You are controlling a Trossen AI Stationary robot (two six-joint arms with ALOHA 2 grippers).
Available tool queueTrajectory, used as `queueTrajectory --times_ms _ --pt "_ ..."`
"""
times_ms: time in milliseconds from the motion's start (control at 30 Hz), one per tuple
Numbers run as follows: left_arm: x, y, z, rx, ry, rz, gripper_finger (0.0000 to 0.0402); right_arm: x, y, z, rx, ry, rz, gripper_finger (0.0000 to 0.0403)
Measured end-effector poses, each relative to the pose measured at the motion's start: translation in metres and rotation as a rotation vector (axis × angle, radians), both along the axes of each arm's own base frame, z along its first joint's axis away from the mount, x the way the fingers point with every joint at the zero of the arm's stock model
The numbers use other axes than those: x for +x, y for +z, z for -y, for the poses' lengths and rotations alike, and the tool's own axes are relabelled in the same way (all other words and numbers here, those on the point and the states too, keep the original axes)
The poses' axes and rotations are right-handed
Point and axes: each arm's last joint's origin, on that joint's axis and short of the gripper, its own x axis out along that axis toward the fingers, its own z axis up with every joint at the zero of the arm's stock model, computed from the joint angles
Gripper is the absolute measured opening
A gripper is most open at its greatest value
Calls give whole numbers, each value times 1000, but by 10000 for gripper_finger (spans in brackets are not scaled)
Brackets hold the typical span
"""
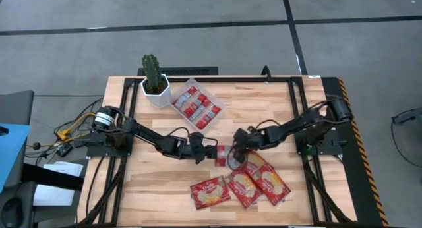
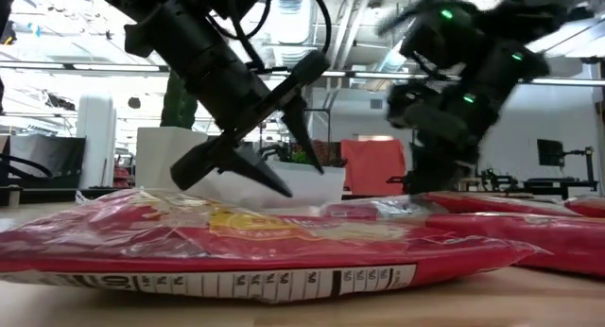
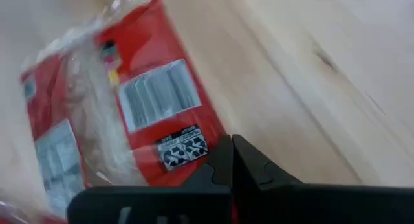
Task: Sort popcorn bags into baskets
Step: Put the red popcorn bag into the transparent bin
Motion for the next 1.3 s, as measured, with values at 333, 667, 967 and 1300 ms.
queueTrajectory --times_ms 333,667,967,1300 --pt "-5 -6 3 18 -117 -105 177 6 57 -23 -70 124 28 11" --pt "5 3 -8 109 -167 -12 178 -7 40 -61 -77 199 -32 8" --pt "5 1 -13 118 -227 -56 178 23 -2 -62 -96 198 -65 13" --pt "-5 -9 -13 102 -282 -201 178 56 9 -69 -152 322 -46 19"
